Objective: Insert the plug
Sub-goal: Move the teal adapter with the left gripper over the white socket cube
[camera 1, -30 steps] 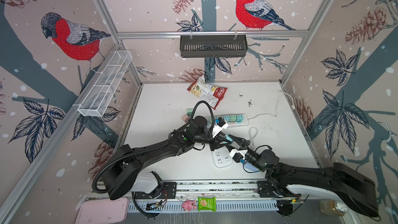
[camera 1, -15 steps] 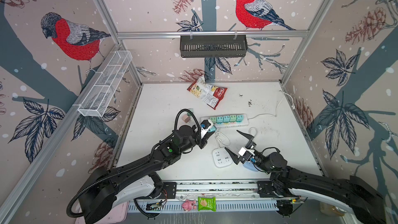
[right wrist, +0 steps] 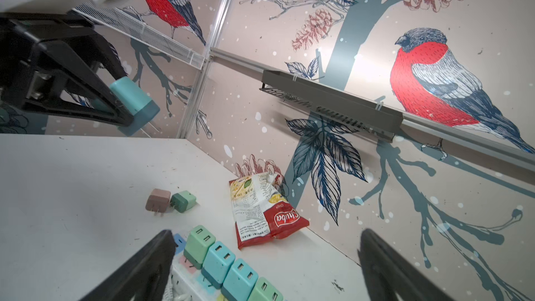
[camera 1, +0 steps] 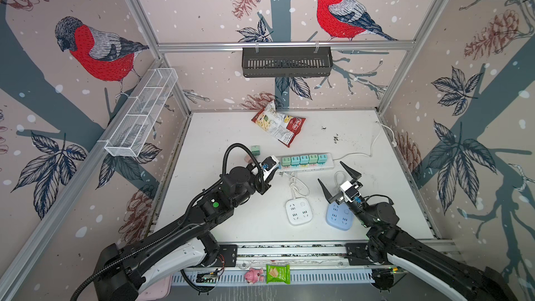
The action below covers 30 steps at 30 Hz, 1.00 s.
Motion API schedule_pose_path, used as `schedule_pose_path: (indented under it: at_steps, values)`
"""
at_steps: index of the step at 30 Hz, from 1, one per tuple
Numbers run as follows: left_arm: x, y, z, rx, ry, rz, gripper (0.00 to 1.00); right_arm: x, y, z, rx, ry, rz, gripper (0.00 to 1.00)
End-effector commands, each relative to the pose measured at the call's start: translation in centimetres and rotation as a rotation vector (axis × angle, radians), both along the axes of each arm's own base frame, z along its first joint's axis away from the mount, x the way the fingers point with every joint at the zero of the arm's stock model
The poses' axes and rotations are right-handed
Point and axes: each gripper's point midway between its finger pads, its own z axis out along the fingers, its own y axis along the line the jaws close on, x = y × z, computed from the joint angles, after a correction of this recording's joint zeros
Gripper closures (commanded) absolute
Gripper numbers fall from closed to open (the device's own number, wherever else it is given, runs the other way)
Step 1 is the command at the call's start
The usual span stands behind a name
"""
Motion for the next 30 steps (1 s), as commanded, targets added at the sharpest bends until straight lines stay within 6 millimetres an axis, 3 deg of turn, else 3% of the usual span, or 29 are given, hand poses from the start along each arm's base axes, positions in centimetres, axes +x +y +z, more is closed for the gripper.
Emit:
schedule_pose_path:
  at_steps: [1, 6, 12, 22, 30]
  values:
    - [-1.6, 0.2, -1.9, 0.042, 0.162, -0.033, 1.0, -1.5, 0.8, -1.2, 0.005, 0.007, 0.102, 0.01]
    - [-2.7, -0.1, -1.8, -0.002, 0.257, -0.056, 1.0, -1.5, 0.3, -0.8, 0.038, 0.014, 0.093, 0.01]
    - [-2.6, 0.0, -4.7, 0.09, 0.33, -0.016, 1.0, -0.7, -0.3, -0.1, 0.103, 0.083, 0.071, 0.01]
    - [-4.8, -3.0, -9.1, 0.228, 0.387, -0.097, 1.0, 1.6, -3.4, -0.8, 0.21, 0.147, -0.103, 0.01]
    - [-7.3, -5.9, -10.1, 0.256, 0.41, -0.218, 1.0, 3.0, -6.5, -2.2, 0.288, 0.16, -0.222, 0.0]
